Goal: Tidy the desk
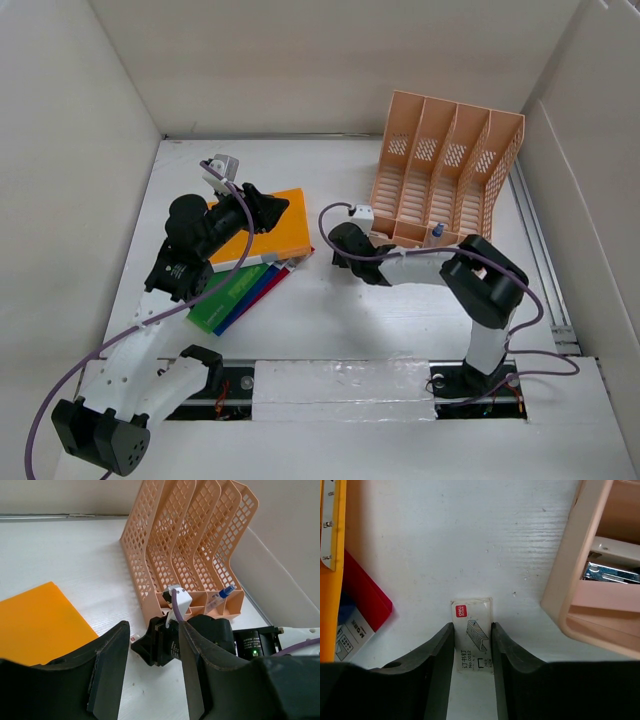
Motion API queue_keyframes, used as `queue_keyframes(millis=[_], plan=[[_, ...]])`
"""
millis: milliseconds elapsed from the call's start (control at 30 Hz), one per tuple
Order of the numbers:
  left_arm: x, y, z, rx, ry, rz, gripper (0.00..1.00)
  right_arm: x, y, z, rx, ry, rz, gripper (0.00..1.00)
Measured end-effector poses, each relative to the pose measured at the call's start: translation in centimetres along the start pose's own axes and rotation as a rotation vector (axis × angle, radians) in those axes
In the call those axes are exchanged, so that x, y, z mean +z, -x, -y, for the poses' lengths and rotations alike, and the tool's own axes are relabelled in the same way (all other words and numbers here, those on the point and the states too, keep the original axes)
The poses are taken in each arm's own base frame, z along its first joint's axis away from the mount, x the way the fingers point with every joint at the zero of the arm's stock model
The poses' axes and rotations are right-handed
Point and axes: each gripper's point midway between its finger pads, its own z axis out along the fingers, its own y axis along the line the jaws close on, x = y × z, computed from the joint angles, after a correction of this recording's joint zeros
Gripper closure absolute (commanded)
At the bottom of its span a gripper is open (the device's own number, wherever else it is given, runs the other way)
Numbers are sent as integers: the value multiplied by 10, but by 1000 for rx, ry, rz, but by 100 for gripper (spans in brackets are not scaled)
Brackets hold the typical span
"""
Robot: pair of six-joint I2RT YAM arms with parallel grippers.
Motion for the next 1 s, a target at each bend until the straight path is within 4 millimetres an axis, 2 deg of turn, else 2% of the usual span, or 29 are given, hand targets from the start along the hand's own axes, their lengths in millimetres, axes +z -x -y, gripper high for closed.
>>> queue_keyframes(millis=[33, 133, 233, 300, 400, 433, 467, 500, 633, 833, 1000], plan=[[0, 0, 0, 0, 0, 0, 60, 0, 0, 0, -2, -2, 2, 81], [0, 0, 0, 0, 0, 0, 60, -6, -2, -2, -2, 5, -3, 84], [0, 0, 0, -1, -2, -1, 60, -27, 5, -5, 7, 47, 2, 85], [0, 0, 0, -1, -3, -2, 60, -49, 26, -12, 34, 94, 39, 85], [0, 0, 1, -1, -3, -2, 60, -83, 71, -25, 95, 178, 138, 85], [0, 0, 1, -1, -4, -2, 60, -87, 78, -26, 98, 188, 155, 85], [0, -1, 1, -1, -7, -3, 60, -100, 98, -27, 129, 211, 199, 85], [0, -1, 1, -1, -7, -3, 60, -104, 109, -25, 140, 213, 222, 85], [0, -1, 1, -1, -6, -4, 59, -99, 131, 2, 169, 151, 262, 84], [0, 0, 1, 0, -7, -2, 58, -79, 143, 53, 204, 15, 257, 82], [-3, 3, 4, 4, -13, 10, 57, -69, 133, 72, 193, -47, 216, 79]])
